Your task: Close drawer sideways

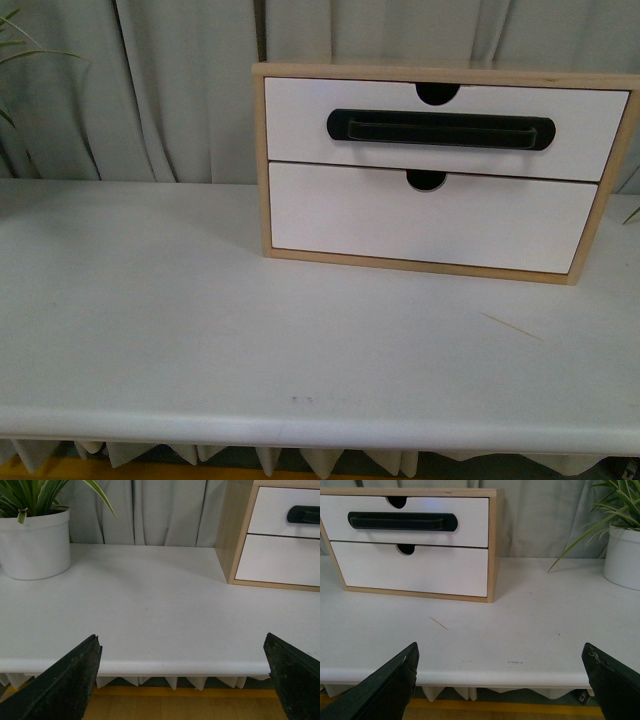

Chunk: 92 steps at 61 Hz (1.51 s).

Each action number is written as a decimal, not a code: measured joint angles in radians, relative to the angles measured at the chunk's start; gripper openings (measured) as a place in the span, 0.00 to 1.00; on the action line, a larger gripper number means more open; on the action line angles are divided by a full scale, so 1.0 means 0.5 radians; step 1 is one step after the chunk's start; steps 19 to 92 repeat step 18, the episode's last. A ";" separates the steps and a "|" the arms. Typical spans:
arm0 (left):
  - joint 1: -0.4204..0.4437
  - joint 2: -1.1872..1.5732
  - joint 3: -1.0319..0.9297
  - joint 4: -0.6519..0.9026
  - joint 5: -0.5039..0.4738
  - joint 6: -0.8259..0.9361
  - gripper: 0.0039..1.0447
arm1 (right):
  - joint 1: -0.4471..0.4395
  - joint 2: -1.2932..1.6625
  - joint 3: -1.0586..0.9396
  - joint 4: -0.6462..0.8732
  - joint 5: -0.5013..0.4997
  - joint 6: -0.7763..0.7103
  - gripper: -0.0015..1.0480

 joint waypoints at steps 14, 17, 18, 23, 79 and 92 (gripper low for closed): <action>0.000 0.000 0.000 0.000 0.000 0.000 0.95 | 0.000 0.000 0.000 0.000 0.000 0.000 0.91; 0.000 0.000 0.000 0.000 -0.001 0.000 0.95 | 0.000 0.000 0.000 0.000 0.000 0.000 0.91; 0.000 0.000 0.000 0.000 -0.001 0.000 0.95 | 0.000 0.000 0.000 0.000 0.000 0.000 0.91; 0.000 0.000 0.000 0.000 -0.001 0.000 0.95 | 0.000 0.000 0.000 0.000 0.000 0.000 0.91; 0.000 0.000 0.000 0.000 -0.001 0.000 0.95 | 0.000 0.000 0.000 0.000 0.000 0.000 0.91; 0.000 0.000 0.000 0.000 -0.001 0.000 0.95 | 0.000 0.000 0.000 0.000 0.000 0.000 0.91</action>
